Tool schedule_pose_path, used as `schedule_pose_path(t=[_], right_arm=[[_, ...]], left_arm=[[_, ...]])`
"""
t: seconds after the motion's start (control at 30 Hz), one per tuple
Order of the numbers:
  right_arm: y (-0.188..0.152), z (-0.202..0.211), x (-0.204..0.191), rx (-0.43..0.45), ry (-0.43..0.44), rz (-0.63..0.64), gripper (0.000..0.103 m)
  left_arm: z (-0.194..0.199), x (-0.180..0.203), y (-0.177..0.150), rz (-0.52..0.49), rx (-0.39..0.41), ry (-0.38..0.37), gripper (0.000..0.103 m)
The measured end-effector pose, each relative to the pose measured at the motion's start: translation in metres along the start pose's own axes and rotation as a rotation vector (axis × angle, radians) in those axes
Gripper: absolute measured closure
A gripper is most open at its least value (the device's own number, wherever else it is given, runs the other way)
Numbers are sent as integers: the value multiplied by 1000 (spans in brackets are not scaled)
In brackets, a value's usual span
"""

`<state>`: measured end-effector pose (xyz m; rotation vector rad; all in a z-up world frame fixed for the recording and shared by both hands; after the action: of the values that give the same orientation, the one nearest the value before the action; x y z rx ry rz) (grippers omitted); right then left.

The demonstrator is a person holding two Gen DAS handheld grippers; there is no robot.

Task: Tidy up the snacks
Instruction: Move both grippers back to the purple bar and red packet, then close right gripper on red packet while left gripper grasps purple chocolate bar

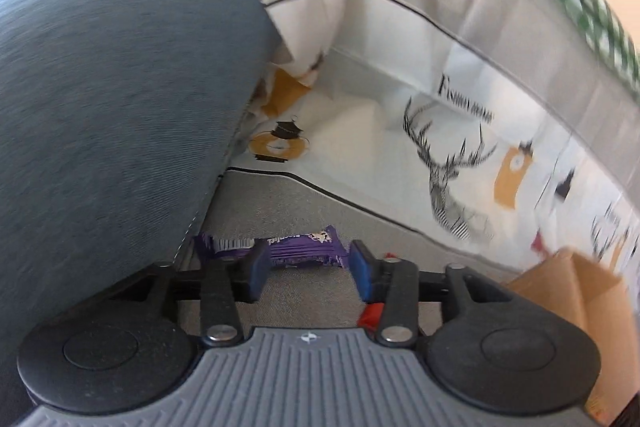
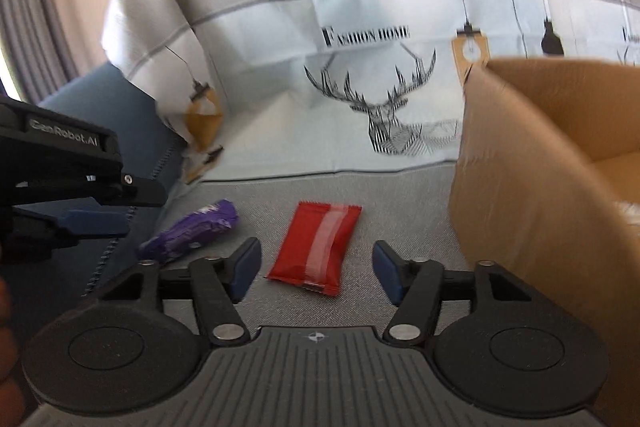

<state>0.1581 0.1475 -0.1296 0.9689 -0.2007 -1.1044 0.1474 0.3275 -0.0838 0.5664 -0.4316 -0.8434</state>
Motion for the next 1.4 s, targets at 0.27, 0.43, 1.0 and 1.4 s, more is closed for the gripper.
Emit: schedule_pose_path(t=[0.27,0.43,1.0,1.4], right_arm=[[-10,-34,6,-23,-55,45,32],[-15,-47,5,-33,-75,84,29],[-23,-11,4,29,-114,99,96],[-52,38,0,-11,-50,42,92]], left_arm=[[-29,18,-4,-136,-7,8,27],[-49,25,-5,-169,-28,37,22],[-45,25,-17,-182,-69,56,97],[34,-23,-53,186,-193,-44,100]])
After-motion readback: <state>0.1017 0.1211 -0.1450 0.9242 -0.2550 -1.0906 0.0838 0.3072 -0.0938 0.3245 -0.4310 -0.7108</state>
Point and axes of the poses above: each gripper's, at about its wrist camera, not at the fingertips, and z roughly against the way its jaws point, x to its right, y to its top, the point moved 5 cm from there along -z, roughly the way its jaws point, and after that the axes turned 12 degrees about y, right-handed, at the moved point
